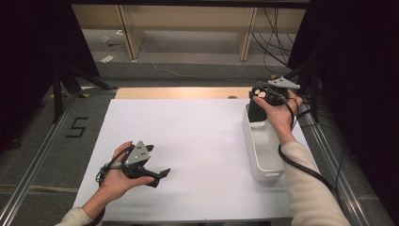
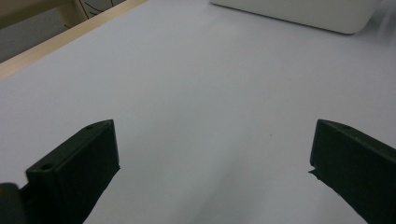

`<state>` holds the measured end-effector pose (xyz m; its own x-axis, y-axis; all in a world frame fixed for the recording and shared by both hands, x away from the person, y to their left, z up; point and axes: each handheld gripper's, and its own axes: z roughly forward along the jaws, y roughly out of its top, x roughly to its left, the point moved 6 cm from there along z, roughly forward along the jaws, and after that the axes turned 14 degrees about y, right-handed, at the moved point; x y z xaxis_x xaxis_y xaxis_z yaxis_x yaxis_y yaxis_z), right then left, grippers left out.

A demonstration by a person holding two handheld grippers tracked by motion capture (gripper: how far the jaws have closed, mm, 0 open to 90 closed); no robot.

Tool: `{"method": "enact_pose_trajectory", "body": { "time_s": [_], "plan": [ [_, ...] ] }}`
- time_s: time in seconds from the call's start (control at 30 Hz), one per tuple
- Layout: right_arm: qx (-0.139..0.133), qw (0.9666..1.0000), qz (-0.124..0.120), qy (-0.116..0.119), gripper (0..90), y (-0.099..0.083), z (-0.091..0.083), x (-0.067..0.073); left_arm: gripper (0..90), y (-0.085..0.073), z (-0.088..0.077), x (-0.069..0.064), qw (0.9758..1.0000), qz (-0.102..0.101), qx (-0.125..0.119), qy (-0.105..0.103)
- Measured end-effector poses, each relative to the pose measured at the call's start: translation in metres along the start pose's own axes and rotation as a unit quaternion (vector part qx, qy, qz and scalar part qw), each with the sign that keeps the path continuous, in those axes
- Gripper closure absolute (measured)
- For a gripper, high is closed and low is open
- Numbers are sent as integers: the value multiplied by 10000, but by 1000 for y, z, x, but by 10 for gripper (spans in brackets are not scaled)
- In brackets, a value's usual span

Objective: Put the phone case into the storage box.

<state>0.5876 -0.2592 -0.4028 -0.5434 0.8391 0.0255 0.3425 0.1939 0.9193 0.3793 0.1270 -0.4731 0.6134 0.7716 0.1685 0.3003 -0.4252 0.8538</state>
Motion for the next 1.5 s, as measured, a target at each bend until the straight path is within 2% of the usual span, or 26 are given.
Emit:
{"method": "enact_pose_trajectory", "body": {
  "time_s": [0.77, 1.5],
  "plan": [
    [93, 10000, 23, -27, 159, -5, 8, -3, 6, 0, 0, 0, 10000, -7, 8, 1],
    [297, 9996, 19, -28, 158, -13, 20, -5, 6, 0, -1, 1, 10000, 2, 4, 6]
  ]
}}
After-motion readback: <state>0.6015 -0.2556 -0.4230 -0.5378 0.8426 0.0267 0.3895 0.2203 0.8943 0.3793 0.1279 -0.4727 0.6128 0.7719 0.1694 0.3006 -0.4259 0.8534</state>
